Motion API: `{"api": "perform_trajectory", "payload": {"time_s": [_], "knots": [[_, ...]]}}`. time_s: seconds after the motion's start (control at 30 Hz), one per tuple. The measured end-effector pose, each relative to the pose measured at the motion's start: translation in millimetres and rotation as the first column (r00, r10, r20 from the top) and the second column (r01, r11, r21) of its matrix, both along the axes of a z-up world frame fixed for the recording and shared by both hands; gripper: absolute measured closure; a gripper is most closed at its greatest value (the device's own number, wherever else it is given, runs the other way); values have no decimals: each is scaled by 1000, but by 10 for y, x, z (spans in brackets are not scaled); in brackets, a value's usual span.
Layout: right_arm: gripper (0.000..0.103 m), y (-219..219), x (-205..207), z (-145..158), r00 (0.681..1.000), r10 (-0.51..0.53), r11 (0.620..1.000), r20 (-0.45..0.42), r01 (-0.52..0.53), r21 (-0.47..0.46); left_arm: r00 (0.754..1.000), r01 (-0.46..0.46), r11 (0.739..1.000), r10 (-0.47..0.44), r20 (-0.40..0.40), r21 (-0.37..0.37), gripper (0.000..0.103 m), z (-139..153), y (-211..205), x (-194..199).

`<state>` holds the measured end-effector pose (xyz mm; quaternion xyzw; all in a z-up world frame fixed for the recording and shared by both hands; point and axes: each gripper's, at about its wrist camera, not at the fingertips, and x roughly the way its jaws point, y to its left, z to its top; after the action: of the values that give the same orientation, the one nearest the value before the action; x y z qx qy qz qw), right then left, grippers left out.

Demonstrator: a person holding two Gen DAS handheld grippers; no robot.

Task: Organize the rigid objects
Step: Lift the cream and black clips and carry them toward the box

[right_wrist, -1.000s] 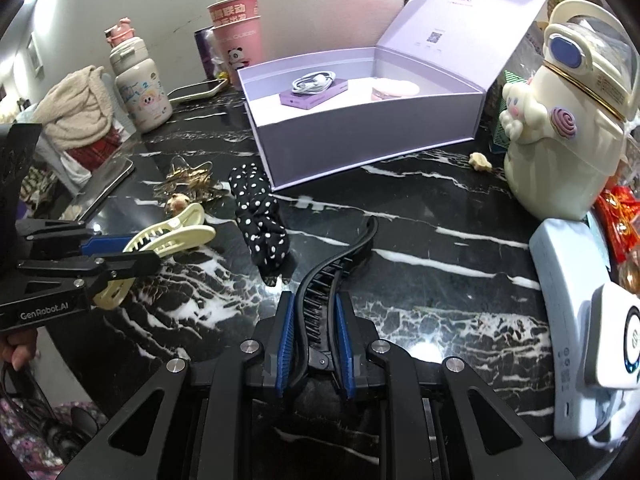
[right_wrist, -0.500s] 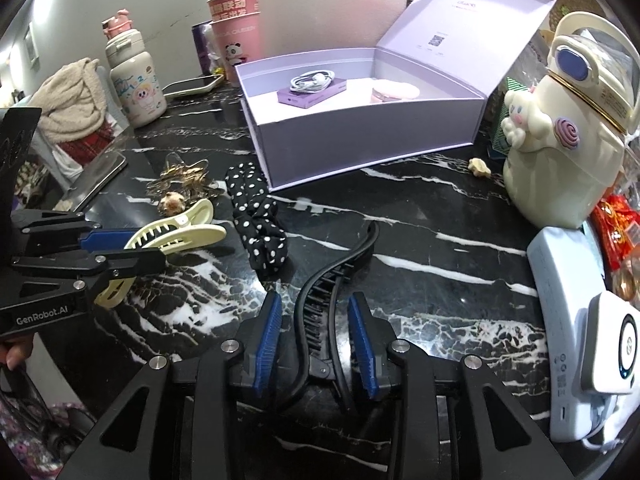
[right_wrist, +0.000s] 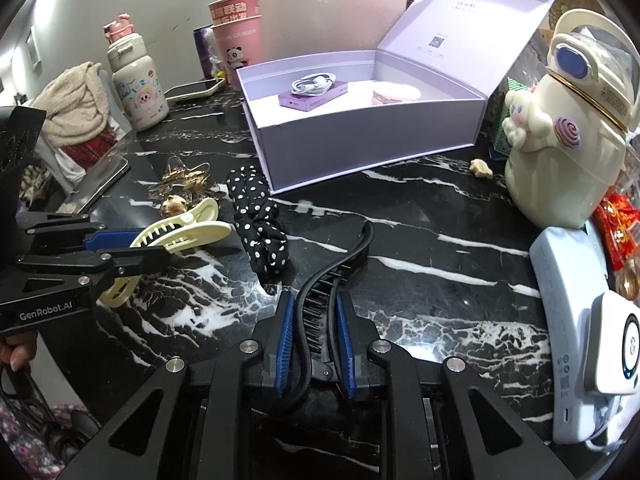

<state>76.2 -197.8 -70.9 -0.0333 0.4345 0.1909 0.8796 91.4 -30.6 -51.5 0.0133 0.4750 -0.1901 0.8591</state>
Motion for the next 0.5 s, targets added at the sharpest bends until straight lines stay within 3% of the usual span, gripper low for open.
{"api": "perform_trajectory", "payload": {"time_s": [0.23,0.5], "knots": [[82,-5,-49,25,1000,16,1000,-13,-16,16,1000,0,1000,1,24,-29,82,72,-5,-91],[82,-6,-107,177,999,11,999,31,-12,34,998,-13,999,16,68,-40,82,215,65,-113]]}}
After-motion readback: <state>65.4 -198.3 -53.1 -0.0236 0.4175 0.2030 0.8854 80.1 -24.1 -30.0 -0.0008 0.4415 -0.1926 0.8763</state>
